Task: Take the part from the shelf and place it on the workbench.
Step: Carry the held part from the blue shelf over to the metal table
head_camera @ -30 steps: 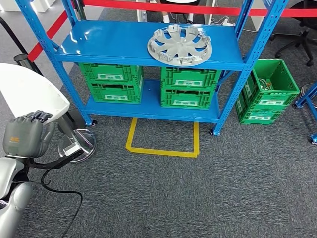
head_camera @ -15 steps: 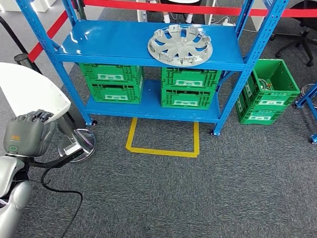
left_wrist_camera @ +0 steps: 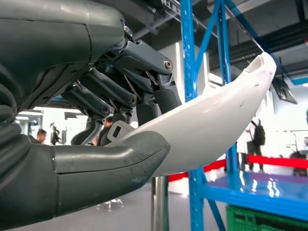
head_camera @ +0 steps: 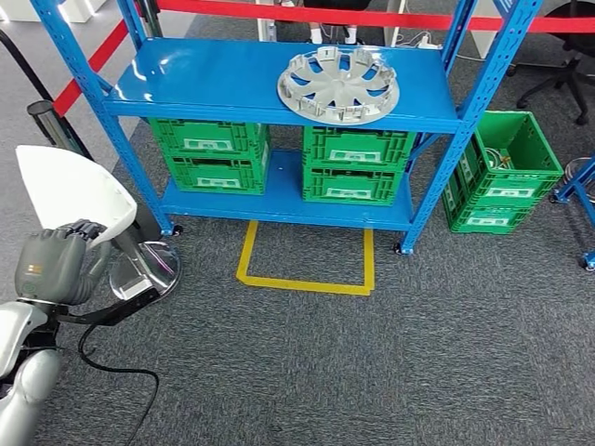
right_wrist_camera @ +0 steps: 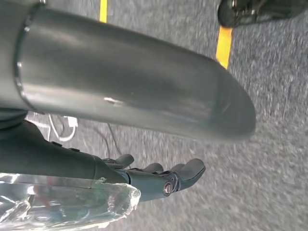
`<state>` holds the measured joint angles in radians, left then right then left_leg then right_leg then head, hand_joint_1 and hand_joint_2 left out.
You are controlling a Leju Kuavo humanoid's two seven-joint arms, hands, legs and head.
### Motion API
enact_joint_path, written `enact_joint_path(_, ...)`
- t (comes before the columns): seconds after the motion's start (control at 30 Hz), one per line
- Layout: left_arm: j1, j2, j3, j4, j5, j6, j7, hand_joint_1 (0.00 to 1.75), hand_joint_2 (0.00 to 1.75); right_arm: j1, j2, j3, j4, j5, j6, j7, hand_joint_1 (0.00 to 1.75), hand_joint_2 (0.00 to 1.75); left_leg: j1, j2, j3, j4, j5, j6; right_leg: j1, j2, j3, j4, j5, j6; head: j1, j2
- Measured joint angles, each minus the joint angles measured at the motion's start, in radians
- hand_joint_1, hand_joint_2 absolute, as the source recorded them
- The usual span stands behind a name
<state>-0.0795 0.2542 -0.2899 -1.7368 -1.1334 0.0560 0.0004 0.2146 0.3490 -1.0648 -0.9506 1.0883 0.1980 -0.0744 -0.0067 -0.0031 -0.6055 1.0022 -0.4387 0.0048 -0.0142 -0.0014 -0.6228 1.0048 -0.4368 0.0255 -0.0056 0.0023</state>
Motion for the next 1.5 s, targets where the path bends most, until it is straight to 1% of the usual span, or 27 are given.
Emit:
enact_joint_path(0.07,0.002,-0.001,0.0,-0.001,0.005,-0.003,-0.004,1.55,1.75,0.024,0.0,0.062,-0.004,-0.057,-0.004,0.03,0.0,0.0,0.0,0.0,0.0,0.0,0.0,0.0,0.0,0.0,0.0,0.0,0.0,0.0,0.0,0.0)
enact_joint_path(0.2,0.0,-0.002,-0.006,-0.001,0.007,-0.017,-0.021,1.55,1.75,0.065,0.001,0.169,-0.023,-0.125,0.004,0.067,0.0,0.0,0.0,0.0,0.0,0.0,0.0,0.0,0.0,0.0,0.0,0.0,0.0,0.0,0.0,0.0)
enact_joint_path(0.27,-0.004,-0.004,-0.015,-0.001,0.01,-0.026,-0.027,1.55,1.75,0.076,0.001,0.214,-0.03,-0.14,0.007,0.068,0.0,0.0,0.0,0.0,0.0,0.0,0.0,0.0,0.0,0.0,0.0,0.0,0.0,0.0,0.0,0.0)
enact_joint_path(0.37,-0.013,-0.007,-0.032,-0.001,0.014,-0.032,-0.028,1.55,1.75,0.081,0.002,0.252,-0.032,-0.144,0.009,0.06,0.0,0.0,0.0,0.0,0.0,0.0,0.0,0.0,0.0,0.001,0.0,0.0,0.0,0.0,0.0,0.0)
enact_joint_path(0.57,-0.017,-0.011,-0.049,-0.001,0.025,-0.033,-0.023,1.55,1.75,0.084,0.001,0.273,-0.035,-0.132,0.011,0.046,0.0,0.0,0.0,0.0,0.0,0.0,0.0,0.0,0.0,0.001,0.0,0.0,0.0,0.0,0.0,0.0)
enact_joint_path(1.03,-0.009,-0.022,-0.051,-0.001,0.039,-0.027,-0.018,1.55,1.75,0.1,0.001,0.297,-0.046,-0.128,0.01,0.062,0.0,0.0,0.0,0.0,0.0,0.0,0.0,0.0,0.0,0.001,0.0,0.0,0.0,0.0,0.0,0.0)
enact_joint_path(1.23,-0.008,-0.025,-0.051,-0.001,0.045,-0.028,-0.014,1.55,1.75,0.109,0.002,0.323,-0.052,-0.154,0.008,0.075,0.0,0.0,-0.006,0.0,-0.001,0.006,-0.004,0.011,-0.006,0.0,0.003,-0.004,0.004,0.011,-0.001,0.0)
enact_joint_path(1.3,-0.008,-0.025,-0.051,-0.001,0.047,-0.029,-0.013,1.55,1.75,0.112,0.002,0.328,-0.056,-0.156,0.008,0.078,0.0,0.0,-0.004,0.001,0.003,-0.003,0.001,0.019,-0.007,0.0,0.004,-0.006,0.003,0.017,-0.001,0.0)
enact_joint_path(1.33,-0.009,-0.026,-0.051,-0.001,0.047,-0.029,-0.012,1.55,1.75,0.114,0.003,0.329,-0.057,-0.157,0.008,0.079,0.0,0.0,-0.002,0.003,0.007,-0.009,0.007,0.025,-0.006,0.0,-0.001,0.006,-0.011,0.019,0.0,0.0)
enact_joint_path(1.37,-0.009,-0.026,-0.051,-0.001,0.047,-0.029,-0.012,1.55,1.75,0.115,0.003,0.331,-0.059,-0.157,0.007,0.079,0.0,0.0,0.0,0.005,0.009,-0.016,0.012,0.03,-0.006,0.001,-0.012,0.036,-0.039,0.021,0.001,0.0)
enact_joint_path(1.4,-0.009,-0.027,-0.051,-0.001,0.047,-0.029,-0.011,1.55,1.75,0.117,0.003,0.333,-0.06,-0.158,0.007,0.079,0.0,0.0,0.002,0.007,0.01,-0.019,0.017,0.033,-0.006,0.001,-0.031,0.089,-0.079,0.02,0.002,0.0)
enact_joint_path(1.43,-0.009,-0.028,-0.051,-0.001,0.047,-0.029,-0.011,1.55,1.75,0.117,0.003,0.334,-0.06,-0.158,0.007,0.08,0.0,0.0,0.001,0.008,0.007,-0.019,0.02,0.036,-0.005,0.001,-0.053,0.156,-0.126,0.02,0.003,0.0)
enact_joint_path(1.47,-0.008,-0.028,-0.051,-0.001,0.048,-0.03,-0.01,1.55,1.75,0.118,0.003,0.335,-0.06,-0.158,0.008,0.08,0.0,0.0,-0.001,0.009,0.003,-0.018,0.022,0.036,-0.005,0.001,-0.074,0.222,-0.164,0.02,0.003,0.0)
enact_joint_path(1.5,-0.006,-0.029,-0.051,-0.001,0.048,-0.031,-0.01,1.55,1.75,0.118,0.003,0.336,-0.061,-0.158,0.008,0.081,0.0,0.0,-0.002,0.009,-0.001,-0.018,0.024,0.036,-0.005,0.001,-0.084,0.266,-0.186,0.02,0.003,0.0)
